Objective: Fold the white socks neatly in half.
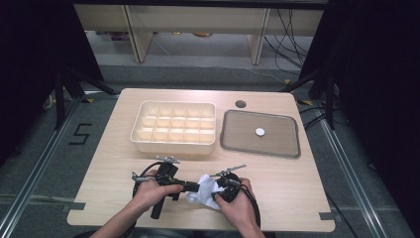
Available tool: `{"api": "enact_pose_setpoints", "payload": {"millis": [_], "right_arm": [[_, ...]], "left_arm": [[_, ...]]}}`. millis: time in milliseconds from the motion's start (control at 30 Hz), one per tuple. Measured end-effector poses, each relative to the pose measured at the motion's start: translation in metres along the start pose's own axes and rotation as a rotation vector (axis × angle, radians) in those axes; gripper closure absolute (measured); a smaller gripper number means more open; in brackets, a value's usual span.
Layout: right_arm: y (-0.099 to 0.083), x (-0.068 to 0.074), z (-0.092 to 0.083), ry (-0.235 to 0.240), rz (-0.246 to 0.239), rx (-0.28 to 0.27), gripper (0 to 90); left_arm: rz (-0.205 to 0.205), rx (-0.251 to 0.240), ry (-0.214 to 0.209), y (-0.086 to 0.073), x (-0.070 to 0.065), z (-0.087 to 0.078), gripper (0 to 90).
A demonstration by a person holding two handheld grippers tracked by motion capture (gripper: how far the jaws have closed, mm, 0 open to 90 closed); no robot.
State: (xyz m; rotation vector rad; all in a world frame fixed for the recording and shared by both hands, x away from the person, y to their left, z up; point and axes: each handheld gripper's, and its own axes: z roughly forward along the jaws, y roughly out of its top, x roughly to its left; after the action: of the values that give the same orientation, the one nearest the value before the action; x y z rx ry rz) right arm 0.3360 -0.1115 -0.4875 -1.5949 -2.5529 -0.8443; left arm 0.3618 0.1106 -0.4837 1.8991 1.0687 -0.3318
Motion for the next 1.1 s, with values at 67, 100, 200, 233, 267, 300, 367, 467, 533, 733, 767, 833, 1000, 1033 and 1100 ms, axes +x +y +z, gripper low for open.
{"api": "enact_pose_setpoints", "payload": {"millis": [67, 100, 200, 233, 267, 300, 367, 467, 533, 733, 767, 833, 1000, 1033, 1100], "right_arm": [[0.0001, 0.0018, -0.0002, -0.006, 0.016, 0.006, 90.0], [0.0002, 0.0017, 0.0000, -0.007, 0.013, 0.006, 90.0], [0.0006, 0.0023, 0.0008, -0.005, 0.008, -0.002, 90.0], [0.0005, 0.0024, 0.0008, -0.008, 0.009, -0.002, 90.0], [0.0014, 0.0037, 0.0006, 0.005, 0.036, 0.005, 90.0], [0.0015, 0.0038, 0.0009, 0.004, 0.034, 0.003, 90.0], [0.0009, 0.0035, 0.0018, -0.003, 0.010, -0.006, 90.0], [0.0018, 0.0042, 0.0018, 0.011, 0.028, -0.001, 90.0], [0.0019, 0.0041, 0.0020, 0.008, 0.025, -0.004, 90.0], [0.0012, 0.0039, 0.0048, -0.003, -0.005, -0.026, 90.0], [0.0016, 0.0045, 0.0049, -0.005, 0.001, -0.026, 90.0], [0.0015, 0.0040, 0.0055, 0.003, -0.013, -0.035, 90.0], [0.0018, 0.0051, 0.0061, 0.011, -0.014, -0.041, 90.0], [0.0019, 0.0053, 0.0063, 0.009, -0.013, -0.042, 90.0], [0.0020, 0.0054, 0.0067, 0.005, -0.014, -0.044, 90.0]], "left_arm": [[0.011, 0.018, 0.009, 0.0018, -0.0012, -0.0016, 82.9], [0.013, 0.013, 0.002, 0.0021, -0.0016, -0.0014, 82.9], [0.012, 0.001, -0.010, 0.0031, -0.0037, -0.0004, 83.0], [0.012, 0.004, -0.025, 0.0041, -0.0043, -0.0001, 83.0], [0.017, 0.004, -0.030, 0.0048, -0.0047, 0.0000, 83.0], [0.020, 0.007, -0.026, 0.0055, -0.0057, -0.0001, 83.0], [0.023, 0.008, -0.010, 0.0066, -0.0087, 0.0001, 83.1], [0.032, 0.004, -0.016, 0.0072, -0.0094, 0.0011, 83.2], [0.033, 0.003, -0.011, 0.0074, -0.0099, 0.0010, 83.2], [0.038, 0.000, -0.015, 0.0084, -0.0092, -0.0003, 83.2], [0.039, 0.000, -0.013, 0.0086, -0.0094, -0.0005, 83.2], [0.037, -0.004, -0.014, 0.0089, -0.0098, -0.0006, 83.2], [0.042, -0.003, -0.033, 0.0092, -0.0089, -0.0011, 83.2], [0.042, -0.007, -0.023, 0.0091, -0.0096, -0.0011, 83.2], [0.047, -0.008, -0.006, 0.0091, -0.0105, -0.0015, 83.2]]}}
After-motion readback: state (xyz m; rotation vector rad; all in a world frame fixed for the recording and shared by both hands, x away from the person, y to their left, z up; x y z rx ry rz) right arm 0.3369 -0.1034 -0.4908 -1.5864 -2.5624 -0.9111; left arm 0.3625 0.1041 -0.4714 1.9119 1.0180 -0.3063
